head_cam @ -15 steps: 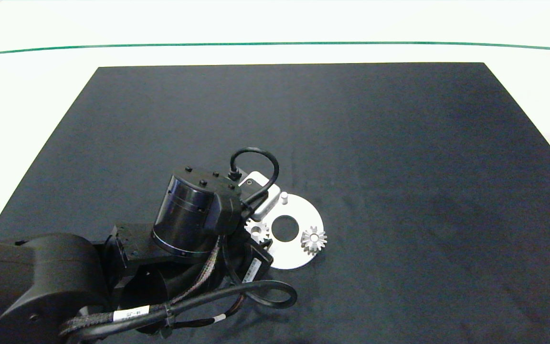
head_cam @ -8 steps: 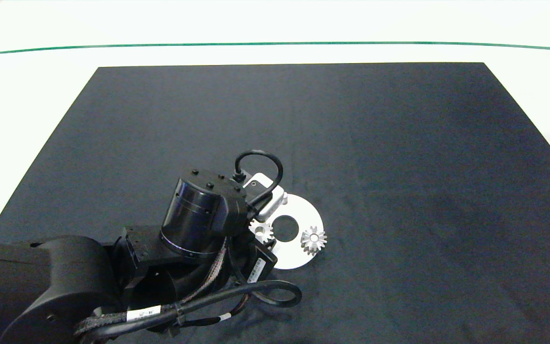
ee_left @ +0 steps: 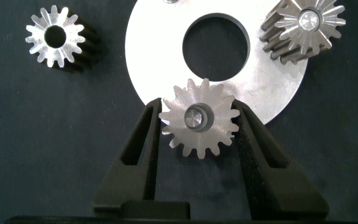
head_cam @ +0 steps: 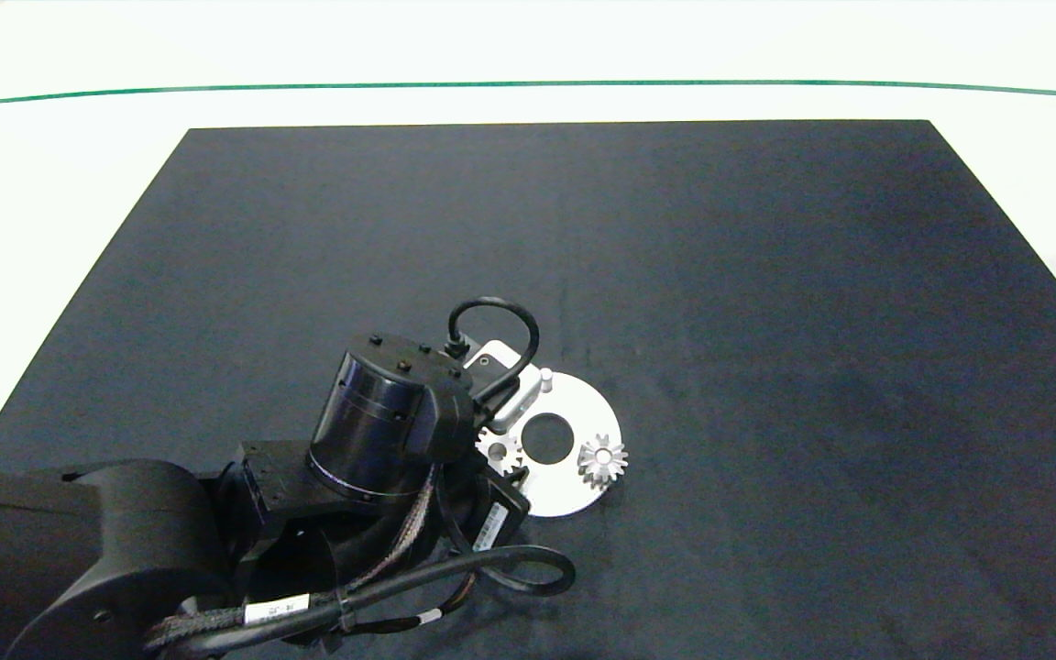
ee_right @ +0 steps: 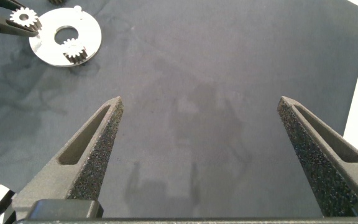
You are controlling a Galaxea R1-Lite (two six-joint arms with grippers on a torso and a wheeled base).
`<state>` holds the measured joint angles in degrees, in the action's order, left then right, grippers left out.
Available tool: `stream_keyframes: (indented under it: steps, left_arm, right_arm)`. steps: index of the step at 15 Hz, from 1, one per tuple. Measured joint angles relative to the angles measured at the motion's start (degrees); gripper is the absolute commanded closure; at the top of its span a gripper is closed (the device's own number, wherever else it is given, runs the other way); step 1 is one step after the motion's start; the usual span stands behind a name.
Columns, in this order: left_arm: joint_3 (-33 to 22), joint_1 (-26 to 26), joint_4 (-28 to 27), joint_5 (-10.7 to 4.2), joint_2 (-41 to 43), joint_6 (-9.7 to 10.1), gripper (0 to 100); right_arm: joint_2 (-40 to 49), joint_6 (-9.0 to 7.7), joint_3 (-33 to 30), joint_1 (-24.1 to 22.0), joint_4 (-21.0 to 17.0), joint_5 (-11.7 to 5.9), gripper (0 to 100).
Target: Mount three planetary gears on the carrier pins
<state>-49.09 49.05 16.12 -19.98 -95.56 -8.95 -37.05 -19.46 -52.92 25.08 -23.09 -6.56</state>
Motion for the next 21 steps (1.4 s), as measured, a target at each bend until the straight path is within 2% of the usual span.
stream_keyframes:
  steps: [19,21]
  left_arm:
    - [1.9,0.1,3.8,0.09,-0.5,0.22,81]
    - [2.2,0.1,4.1,0.11,-0.5,0.82,81]
  right_arm:
    - [0.0,-0.02,0.0,0.0,0.0,0.0,0]
    - [0.1,-0.05,0.0,0.0,0.0,0.02,0]
